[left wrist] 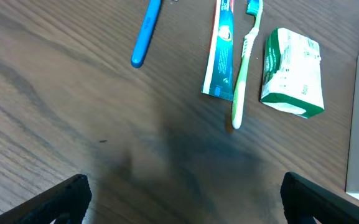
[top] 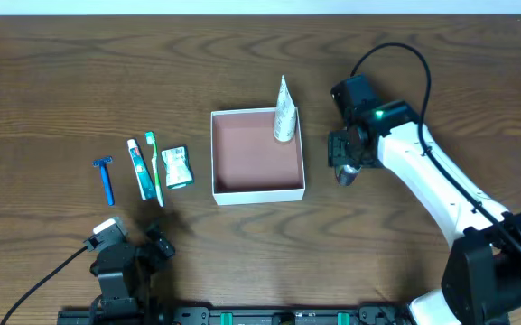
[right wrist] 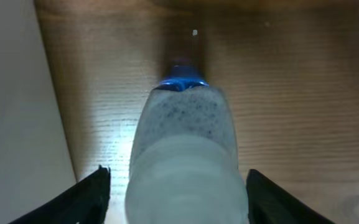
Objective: Pack container
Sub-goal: 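Move the right gripper to the blue-capped bottle and grasp it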
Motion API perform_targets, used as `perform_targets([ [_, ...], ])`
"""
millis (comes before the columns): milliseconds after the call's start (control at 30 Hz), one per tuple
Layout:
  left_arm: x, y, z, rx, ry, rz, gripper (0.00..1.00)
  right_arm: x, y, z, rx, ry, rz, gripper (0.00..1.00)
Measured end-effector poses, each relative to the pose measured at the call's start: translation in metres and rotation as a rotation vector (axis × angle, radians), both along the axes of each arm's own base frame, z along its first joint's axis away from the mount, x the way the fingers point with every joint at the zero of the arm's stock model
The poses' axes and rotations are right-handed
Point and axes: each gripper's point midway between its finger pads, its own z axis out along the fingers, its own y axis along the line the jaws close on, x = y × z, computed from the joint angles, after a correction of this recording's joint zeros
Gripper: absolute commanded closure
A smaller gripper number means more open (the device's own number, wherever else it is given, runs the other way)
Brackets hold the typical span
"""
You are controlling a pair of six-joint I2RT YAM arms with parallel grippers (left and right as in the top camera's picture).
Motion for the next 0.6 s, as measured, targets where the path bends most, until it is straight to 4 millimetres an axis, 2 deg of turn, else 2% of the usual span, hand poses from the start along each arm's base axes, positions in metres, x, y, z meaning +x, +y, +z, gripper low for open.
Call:
perform_targets([
  [133,0.0,0.0,0.0,0.0,0.0,0.0,0.02,0.006,-0.001,0.0,-0.005,-0.031,-0.009,0.44],
  [367,0.0,0.0,0.0,0.0,0.0,0.0,0.02,0.016,-0.001,0.003,-0.015,-0.073,-0.008,0.69],
  [600,0.0,0.0,0.0,0.0,0.0,0.0,0.02,0.007,-0.004,0.007,-0.026,-0.053,0.0,0.73],
])
